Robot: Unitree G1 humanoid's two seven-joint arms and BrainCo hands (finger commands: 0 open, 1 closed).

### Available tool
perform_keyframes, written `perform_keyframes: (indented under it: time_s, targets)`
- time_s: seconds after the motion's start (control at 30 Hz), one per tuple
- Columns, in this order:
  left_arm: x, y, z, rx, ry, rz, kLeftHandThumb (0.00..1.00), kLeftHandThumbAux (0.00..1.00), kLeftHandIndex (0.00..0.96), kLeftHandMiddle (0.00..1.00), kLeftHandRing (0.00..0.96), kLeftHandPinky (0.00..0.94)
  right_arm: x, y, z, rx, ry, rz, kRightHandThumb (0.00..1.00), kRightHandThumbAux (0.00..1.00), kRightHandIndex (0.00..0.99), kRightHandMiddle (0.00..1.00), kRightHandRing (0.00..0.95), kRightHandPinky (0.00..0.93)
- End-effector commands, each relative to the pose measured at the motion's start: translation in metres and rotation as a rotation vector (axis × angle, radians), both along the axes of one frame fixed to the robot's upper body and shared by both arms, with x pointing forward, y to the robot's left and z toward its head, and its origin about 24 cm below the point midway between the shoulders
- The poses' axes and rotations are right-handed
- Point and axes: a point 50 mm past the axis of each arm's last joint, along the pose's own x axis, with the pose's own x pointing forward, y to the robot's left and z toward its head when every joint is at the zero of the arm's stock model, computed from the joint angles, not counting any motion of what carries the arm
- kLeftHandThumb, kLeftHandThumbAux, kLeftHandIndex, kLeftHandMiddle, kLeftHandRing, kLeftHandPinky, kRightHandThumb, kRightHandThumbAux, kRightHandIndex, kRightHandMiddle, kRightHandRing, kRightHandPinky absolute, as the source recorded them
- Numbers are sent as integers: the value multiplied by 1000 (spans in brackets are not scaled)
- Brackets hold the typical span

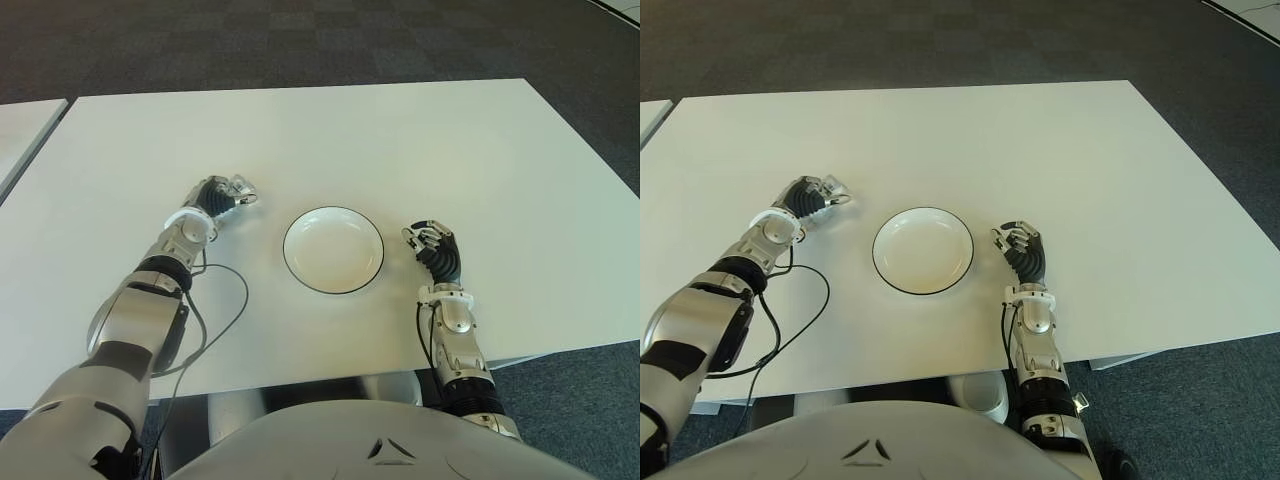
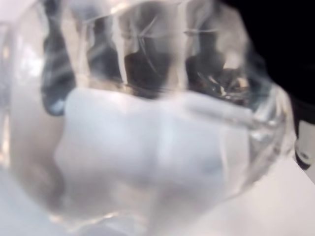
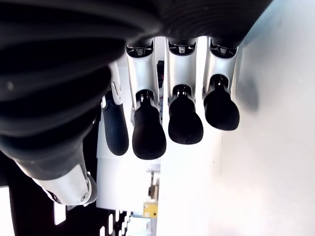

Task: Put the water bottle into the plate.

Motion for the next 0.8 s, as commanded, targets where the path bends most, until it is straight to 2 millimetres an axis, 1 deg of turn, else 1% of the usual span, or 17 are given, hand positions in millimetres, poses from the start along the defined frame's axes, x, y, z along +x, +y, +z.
perform_keyframes:
  time_s: [0.03,0.3,0.43,0.47,0.6,0.8]
  targets:
    - [-15,-8,-23,-28,115,-32,748,699,443,883,878,856,-11,-1,-19,24,111,-24,705,728,438,786,775,759]
    - [0,-6,-2,-41,69,-102,750,699,443,890,884,858,-12,-1,-19,28,103,-20,705,728,439,786,773,755]
    - [13,-8,21,-58,-17,-171,749,699,443,894,887,859,-12,-1,-20,27,106,-22,705,728,439,787,773,757]
    - [14,-8,25,-62,-33,-181,749,699,443,895,888,860,-12,-1,-20,26,107,-22,705,728,439,784,771,754]
    - [18,-11,34,-84,-86,-214,749,699,443,898,890,863,-12,-1,-20,25,110,-25,705,728,439,778,765,747]
    - [21,-13,44,-126,-148,-232,749,699,443,902,892,864,-12,0,-20,25,111,-26,706,728,439,762,752,734]
